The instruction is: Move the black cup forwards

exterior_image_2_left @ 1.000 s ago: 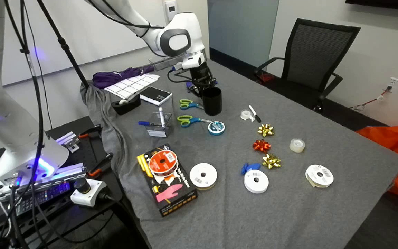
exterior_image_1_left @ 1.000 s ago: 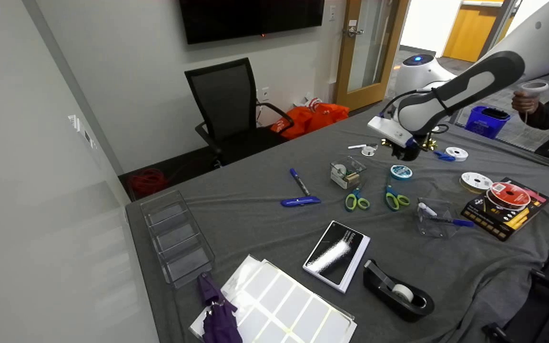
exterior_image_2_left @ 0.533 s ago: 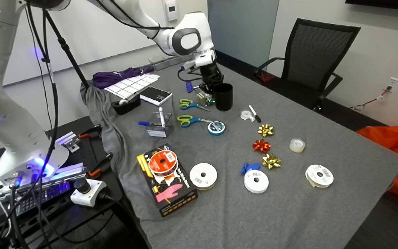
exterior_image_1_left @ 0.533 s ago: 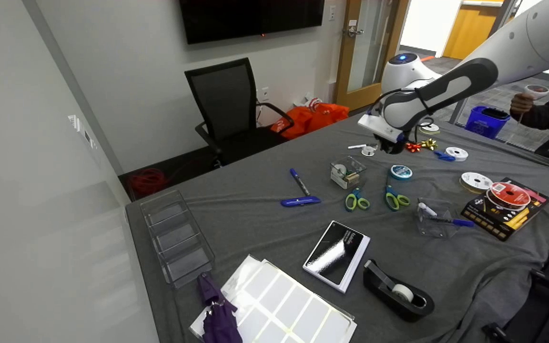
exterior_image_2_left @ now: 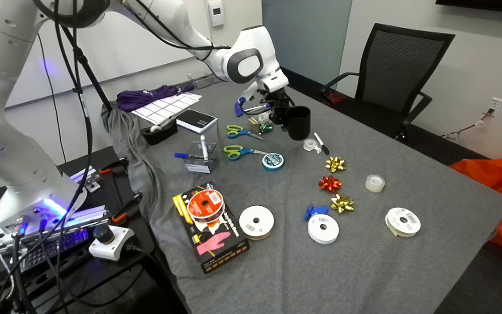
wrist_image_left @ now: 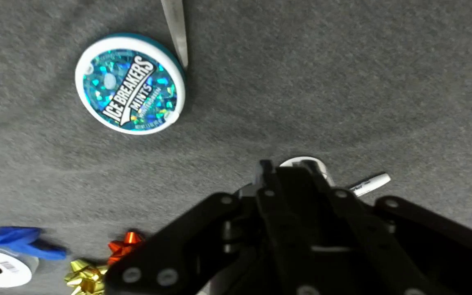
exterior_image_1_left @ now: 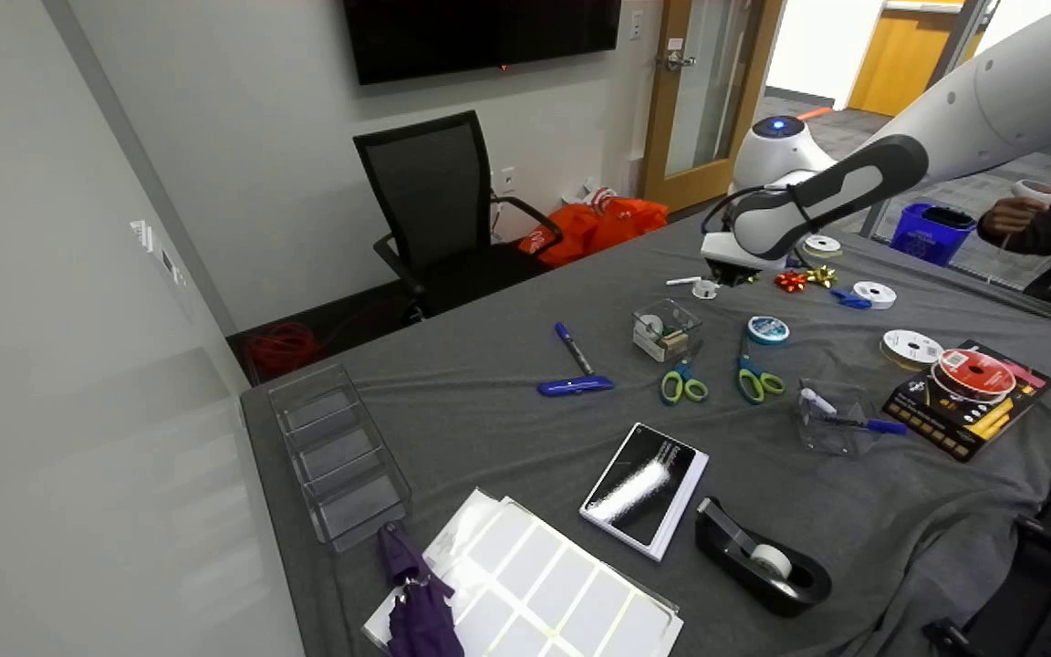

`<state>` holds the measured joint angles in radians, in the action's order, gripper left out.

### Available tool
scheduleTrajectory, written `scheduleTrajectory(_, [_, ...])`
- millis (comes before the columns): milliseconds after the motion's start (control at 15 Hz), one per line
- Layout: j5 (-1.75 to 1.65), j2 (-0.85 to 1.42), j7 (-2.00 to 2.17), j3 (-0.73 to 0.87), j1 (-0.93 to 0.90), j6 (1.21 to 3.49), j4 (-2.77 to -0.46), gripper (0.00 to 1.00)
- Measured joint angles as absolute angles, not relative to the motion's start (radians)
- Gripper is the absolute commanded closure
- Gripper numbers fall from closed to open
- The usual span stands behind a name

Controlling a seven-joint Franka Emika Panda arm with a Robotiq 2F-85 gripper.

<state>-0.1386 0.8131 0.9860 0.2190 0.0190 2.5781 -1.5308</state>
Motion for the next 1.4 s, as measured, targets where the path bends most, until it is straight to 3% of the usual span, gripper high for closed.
scheduleTrajectory(667, [-0.018, 0.896, 0.559, 0.176, 0.067, 2.751, -1.558, 0.95])
scheduleTrajectory(1400, [0.097, 0.869, 0.401, 0.148, 0.067, 2.758, -1.622, 0.95])
